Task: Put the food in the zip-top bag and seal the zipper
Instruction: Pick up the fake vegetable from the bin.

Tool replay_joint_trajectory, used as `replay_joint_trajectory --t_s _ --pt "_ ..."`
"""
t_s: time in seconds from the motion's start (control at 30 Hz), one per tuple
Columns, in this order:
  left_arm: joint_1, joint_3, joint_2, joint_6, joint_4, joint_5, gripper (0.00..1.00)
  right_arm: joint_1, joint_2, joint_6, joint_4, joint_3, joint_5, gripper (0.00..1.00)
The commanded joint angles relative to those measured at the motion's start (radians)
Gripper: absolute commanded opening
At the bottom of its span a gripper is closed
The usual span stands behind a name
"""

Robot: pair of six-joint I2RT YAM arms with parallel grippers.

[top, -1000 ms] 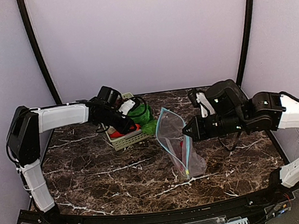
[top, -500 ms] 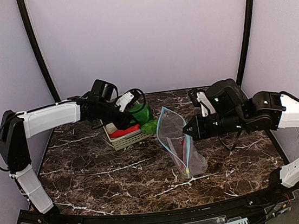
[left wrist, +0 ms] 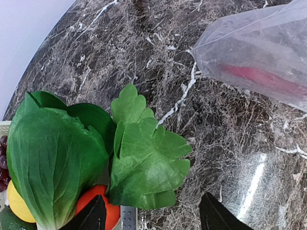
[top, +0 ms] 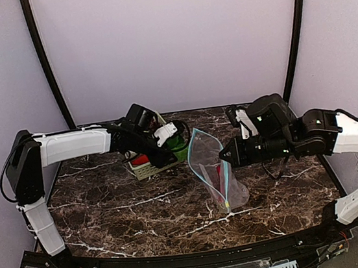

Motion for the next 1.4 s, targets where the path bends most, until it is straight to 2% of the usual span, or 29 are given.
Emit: replay_joint_trajectory --t_s 0.0,0.17,0.53,0.7,1.03,1.27,1.37 --pt "-0.002 -0.005 0.023 0.01 0.029 -0.047 0.68 -0.013 -0.019 -0.015 0.003 0.032 -0.007 0.0" --pt "-0.002 -0.005 0.046 0.006 0.057 -0.056 0.68 -0.017 -0.023 -0.018 0.003 0.03 -0.007 0.0" --pt "-0.003 0.0 0.066 -0.044 0.127 -0.073 0.53 -0.024 -0.029 -0.014 0.002 0.02 -0.01 0.0" --pt "-0.002 0.01 0.074 -0.054 0.13 -0.078 0.41 -0.025 -0.03 -0.014 0.002 0.018 -0.009 0.0" --pt "-0.002 0.016 0.103 -0.062 0.103 -0.057 0.42 -0.03 -0.033 -0.014 0.0 0.014 -0.011 0.0" --pt "-0.002 0.035 0.105 -0.073 0.094 -0.064 0.27 -0.032 -0.048 -0.011 0.0 0.004 -0.006 0.0" --pt "-0.002 0.047 0.094 -0.088 0.095 -0.067 0.24 -0.031 -0.054 -0.008 0.0 0.0 -0.004 0.0"
